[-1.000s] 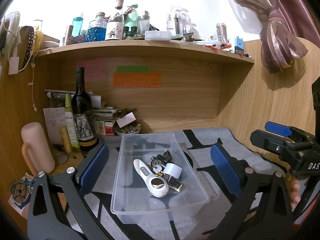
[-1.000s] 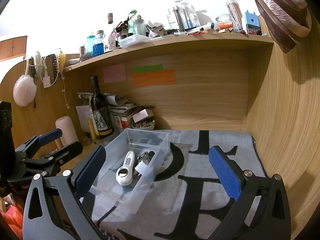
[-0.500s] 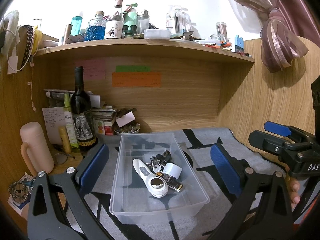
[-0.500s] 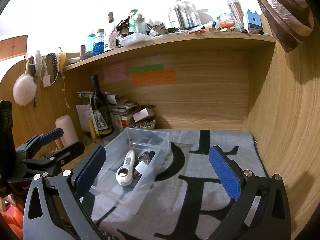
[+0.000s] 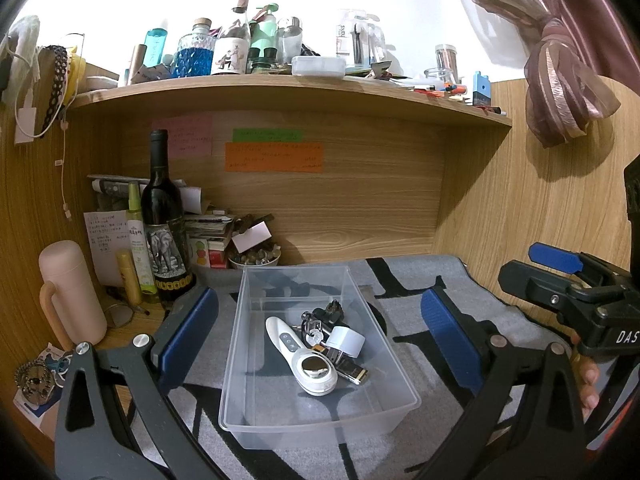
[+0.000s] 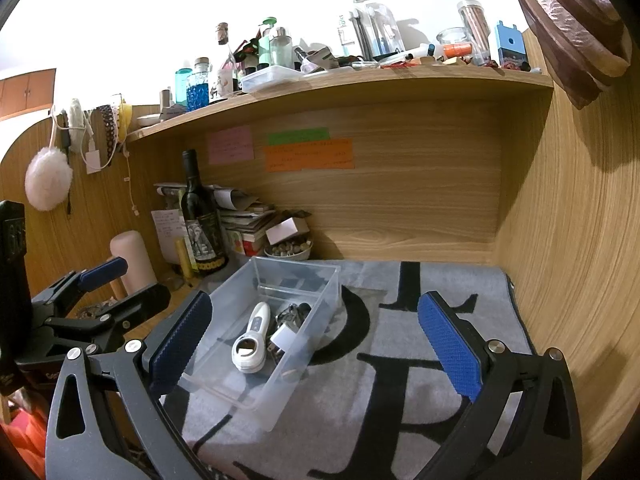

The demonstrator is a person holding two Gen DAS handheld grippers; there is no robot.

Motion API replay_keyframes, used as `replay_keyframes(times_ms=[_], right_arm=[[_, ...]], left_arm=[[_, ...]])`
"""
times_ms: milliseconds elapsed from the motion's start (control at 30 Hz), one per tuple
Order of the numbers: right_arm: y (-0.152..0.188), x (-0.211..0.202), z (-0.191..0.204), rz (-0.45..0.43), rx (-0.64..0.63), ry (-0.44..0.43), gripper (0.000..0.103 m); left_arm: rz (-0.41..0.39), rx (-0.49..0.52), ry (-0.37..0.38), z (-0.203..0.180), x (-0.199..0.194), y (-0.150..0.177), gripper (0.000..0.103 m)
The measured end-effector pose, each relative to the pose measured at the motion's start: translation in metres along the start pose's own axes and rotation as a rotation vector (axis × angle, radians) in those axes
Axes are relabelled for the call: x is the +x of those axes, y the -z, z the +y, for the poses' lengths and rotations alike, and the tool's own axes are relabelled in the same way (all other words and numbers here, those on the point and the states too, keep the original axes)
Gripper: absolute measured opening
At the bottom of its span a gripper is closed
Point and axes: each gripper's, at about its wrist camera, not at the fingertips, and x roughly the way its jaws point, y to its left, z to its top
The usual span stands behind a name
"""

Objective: Organize rigid objects

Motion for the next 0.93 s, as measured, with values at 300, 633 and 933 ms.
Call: replay_keyframes(times_ms=[300,633,933], right_arm=[[0.000,0.001,0.000,-0.001,0.001,-0.002,0.103],[0.000,0.005,-0.003,0.002,-0.006,-0.008,0.103],[-0.002,0.009,-0.014,-0.004,-0.013,-0.009,0.103]], left_arm=[[0.006,0.003,0.012,0.000,0.004,0.000,0.103],[0.030,-0.002,0.036,-0.001,0.006,0.003,0.103],[0.029,-0.010,0.026,0.003,0.008,0.002,0.103]])
